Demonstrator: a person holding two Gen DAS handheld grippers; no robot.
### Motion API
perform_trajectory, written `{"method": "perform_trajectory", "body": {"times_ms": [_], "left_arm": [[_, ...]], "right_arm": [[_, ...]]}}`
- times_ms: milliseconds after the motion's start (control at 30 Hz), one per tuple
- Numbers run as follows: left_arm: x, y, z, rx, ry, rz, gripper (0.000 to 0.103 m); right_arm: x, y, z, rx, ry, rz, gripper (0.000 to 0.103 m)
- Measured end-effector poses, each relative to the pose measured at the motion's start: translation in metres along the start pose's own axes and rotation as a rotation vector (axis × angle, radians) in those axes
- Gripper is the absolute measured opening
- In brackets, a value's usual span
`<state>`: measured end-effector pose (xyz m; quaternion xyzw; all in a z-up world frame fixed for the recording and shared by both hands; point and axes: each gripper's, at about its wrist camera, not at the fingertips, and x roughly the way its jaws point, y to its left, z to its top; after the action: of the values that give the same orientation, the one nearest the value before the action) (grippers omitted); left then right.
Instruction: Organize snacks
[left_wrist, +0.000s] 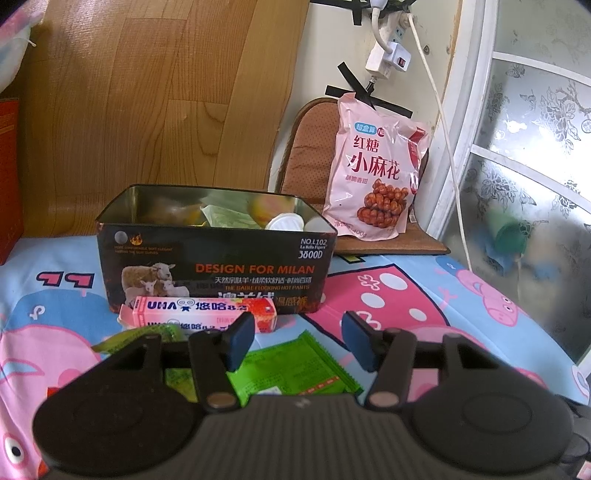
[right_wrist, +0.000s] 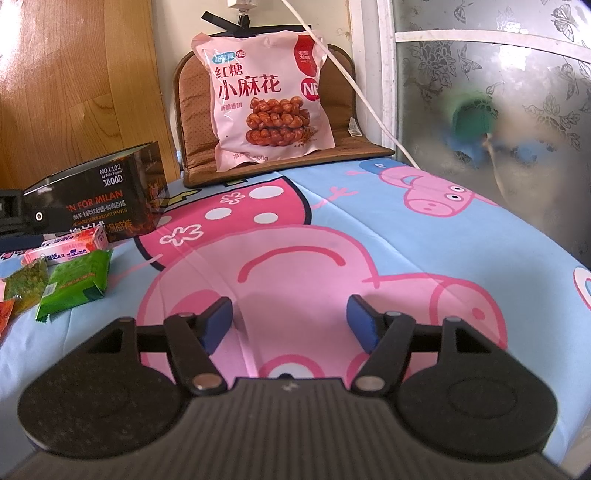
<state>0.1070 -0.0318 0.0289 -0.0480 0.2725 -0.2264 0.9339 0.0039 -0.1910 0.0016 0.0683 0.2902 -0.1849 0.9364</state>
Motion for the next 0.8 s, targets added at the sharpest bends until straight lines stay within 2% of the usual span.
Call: {"method": "perform_trajectory", "body": {"times_ms": [800], "left_arm": [[0.0038,-0.0014,-0.0022,0.000,0.019,-0.005,0.053]], "right_arm": [[0.0015,0.0002,0.0004,0.005,0.003,0.012,0.074]]}}
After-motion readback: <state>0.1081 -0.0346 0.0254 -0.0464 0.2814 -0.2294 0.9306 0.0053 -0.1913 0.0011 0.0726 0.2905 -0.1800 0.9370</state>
